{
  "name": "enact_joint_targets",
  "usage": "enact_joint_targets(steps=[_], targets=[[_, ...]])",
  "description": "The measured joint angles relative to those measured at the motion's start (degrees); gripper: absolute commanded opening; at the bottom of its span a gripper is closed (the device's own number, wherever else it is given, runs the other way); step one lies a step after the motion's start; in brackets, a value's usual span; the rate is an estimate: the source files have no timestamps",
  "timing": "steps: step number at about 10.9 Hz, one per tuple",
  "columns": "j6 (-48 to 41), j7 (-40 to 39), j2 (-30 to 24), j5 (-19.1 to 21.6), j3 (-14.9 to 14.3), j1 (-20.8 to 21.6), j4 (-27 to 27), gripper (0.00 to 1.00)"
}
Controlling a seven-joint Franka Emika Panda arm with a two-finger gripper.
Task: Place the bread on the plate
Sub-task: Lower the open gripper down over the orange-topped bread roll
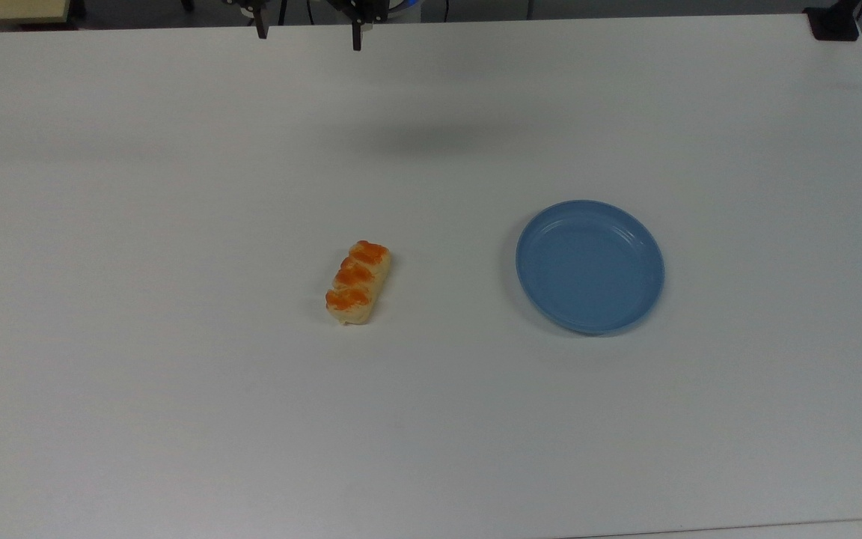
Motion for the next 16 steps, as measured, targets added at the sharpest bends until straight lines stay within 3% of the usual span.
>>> enact_joint_targets(steps=[11,16], targets=[[0.0,-0.96,0.05,0.0,-0.01,-0.96,0.0,1.0],[7.74,-0.77,3.31,0.67,-0.02,-1.03,-1.04,1.0]])
